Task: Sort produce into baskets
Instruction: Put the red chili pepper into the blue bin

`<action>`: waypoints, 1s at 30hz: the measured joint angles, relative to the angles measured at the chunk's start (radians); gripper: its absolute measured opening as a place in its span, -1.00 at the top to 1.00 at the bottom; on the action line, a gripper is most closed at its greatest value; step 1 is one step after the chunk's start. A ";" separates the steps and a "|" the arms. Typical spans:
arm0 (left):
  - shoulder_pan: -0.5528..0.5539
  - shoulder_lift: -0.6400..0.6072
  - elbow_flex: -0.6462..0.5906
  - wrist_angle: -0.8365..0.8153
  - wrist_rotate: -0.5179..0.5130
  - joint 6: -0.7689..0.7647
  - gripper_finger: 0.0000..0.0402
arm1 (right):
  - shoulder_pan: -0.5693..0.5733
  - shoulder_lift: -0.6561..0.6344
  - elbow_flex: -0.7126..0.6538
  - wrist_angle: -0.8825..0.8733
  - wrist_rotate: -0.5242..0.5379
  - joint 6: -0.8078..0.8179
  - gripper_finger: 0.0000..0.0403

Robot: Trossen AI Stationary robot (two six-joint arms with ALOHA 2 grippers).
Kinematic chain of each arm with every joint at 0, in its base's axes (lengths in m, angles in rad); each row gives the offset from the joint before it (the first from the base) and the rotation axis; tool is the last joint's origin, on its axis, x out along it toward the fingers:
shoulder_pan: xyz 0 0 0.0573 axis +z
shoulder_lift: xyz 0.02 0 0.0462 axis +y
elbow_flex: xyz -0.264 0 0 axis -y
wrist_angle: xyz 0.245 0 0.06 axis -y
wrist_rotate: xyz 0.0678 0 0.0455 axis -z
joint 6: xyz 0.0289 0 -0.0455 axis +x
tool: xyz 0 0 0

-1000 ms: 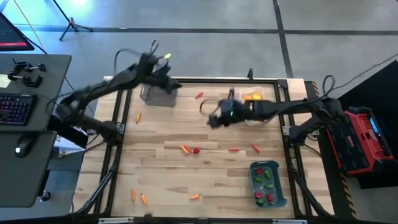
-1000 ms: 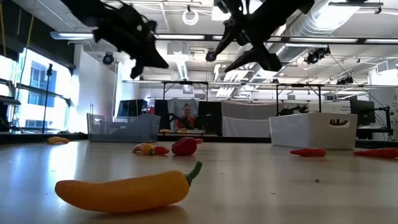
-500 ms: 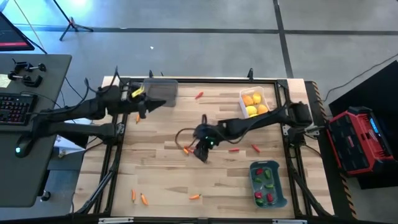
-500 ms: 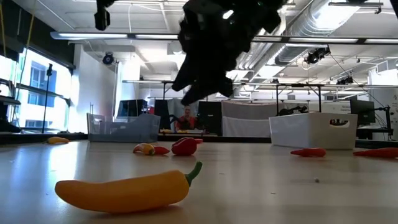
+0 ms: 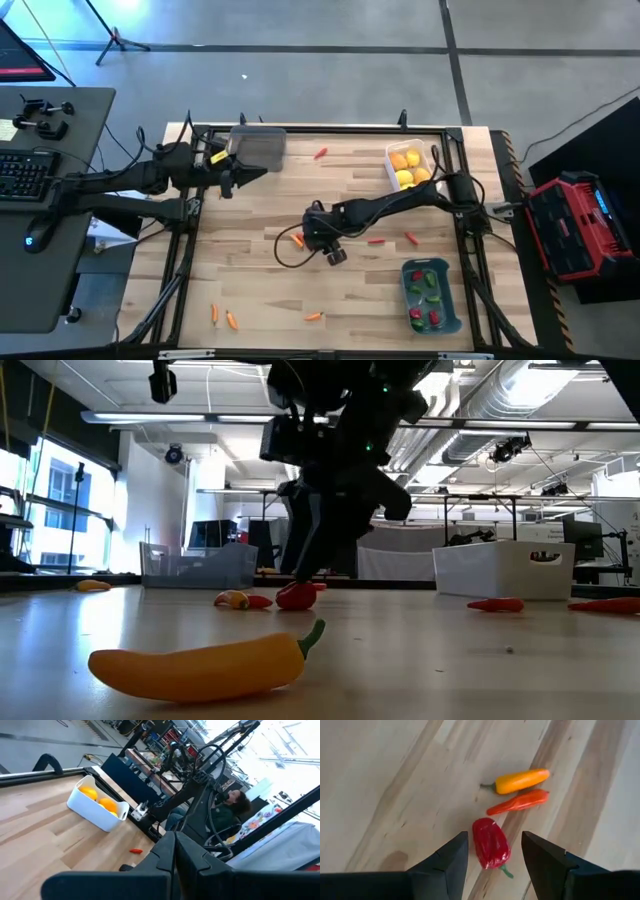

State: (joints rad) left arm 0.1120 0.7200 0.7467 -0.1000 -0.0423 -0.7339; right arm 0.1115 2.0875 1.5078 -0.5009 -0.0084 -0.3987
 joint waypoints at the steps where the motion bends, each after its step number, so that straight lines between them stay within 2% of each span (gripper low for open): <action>1: 0.000 0.000 0.000 0.000 0.001 -0.005 1.00 | -0.002 0.003 0.000 -0.004 -0.014 -0.013 0.14; 4: 0.000 0.000 0.000 -0.001 0.003 -0.009 1.00 | -0.009 0.014 0.002 -0.005 -0.030 -0.053 0.14; 18: 0.000 0.000 0.000 -0.014 -0.016 -0.014 1.00 | -0.015 0.072 0.005 0.010 -0.075 -0.052 0.17; 21: 0.000 0.000 0.000 -0.018 -0.024 -0.014 1.00 | -0.014 0.072 0.018 -0.006 -0.075 -0.055 0.31; 24: 0.000 0.000 0.000 -0.020 -0.024 -0.014 1.00 | -0.020 0.073 0.053 -0.095 -0.086 -0.035 0.57; 27: 0.000 0.000 0.000 -0.033 -0.026 -0.014 1.00 | -0.041 0.033 0.070 -0.146 -0.215 0.042 0.86; 30: 0.000 0.000 0.000 -0.056 -0.026 -0.015 1.00 | -0.062 -0.053 0.056 -0.171 -0.289 0.108 0.94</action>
State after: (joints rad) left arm 0.1120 0.7198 0.7467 -0.1562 -0.0685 -0.7486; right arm 0.0493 2.0341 1.5634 -0.6722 -0.2973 -0.2909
